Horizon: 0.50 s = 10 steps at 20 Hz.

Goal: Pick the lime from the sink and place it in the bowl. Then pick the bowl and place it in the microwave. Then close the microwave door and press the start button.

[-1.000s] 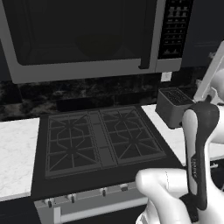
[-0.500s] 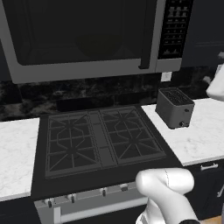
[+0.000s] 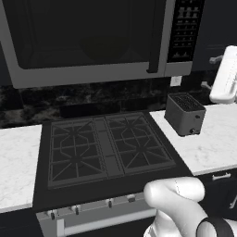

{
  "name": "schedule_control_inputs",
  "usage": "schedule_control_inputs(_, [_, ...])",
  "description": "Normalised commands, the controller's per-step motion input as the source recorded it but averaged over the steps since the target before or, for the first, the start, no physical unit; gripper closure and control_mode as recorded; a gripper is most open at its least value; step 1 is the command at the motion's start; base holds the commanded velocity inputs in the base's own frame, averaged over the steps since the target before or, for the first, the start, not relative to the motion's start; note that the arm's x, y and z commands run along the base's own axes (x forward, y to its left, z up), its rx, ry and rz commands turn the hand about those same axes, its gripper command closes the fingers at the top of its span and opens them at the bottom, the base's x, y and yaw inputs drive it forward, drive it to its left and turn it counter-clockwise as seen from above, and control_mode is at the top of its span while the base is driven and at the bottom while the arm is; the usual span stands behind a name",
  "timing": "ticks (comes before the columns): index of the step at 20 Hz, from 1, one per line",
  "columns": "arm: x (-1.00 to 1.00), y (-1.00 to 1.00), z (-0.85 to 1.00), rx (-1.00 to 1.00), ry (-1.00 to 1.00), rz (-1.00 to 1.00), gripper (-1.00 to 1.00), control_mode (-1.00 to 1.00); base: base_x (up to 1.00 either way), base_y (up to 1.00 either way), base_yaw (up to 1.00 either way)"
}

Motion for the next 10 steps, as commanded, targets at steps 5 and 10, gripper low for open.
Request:
schedule_control_inputs(5, [0.35, 0.04, -0.06, 0.05, 0.0, 0.06, -1.0, -1.0, 0.0, 0.0, 0.0])
schedule_control_inputs(10, [0.36, 0.0, -0.01, 0.06, 0.0, 0.0, -1.0, -1.0, 0.0, 0.0, 0.0])
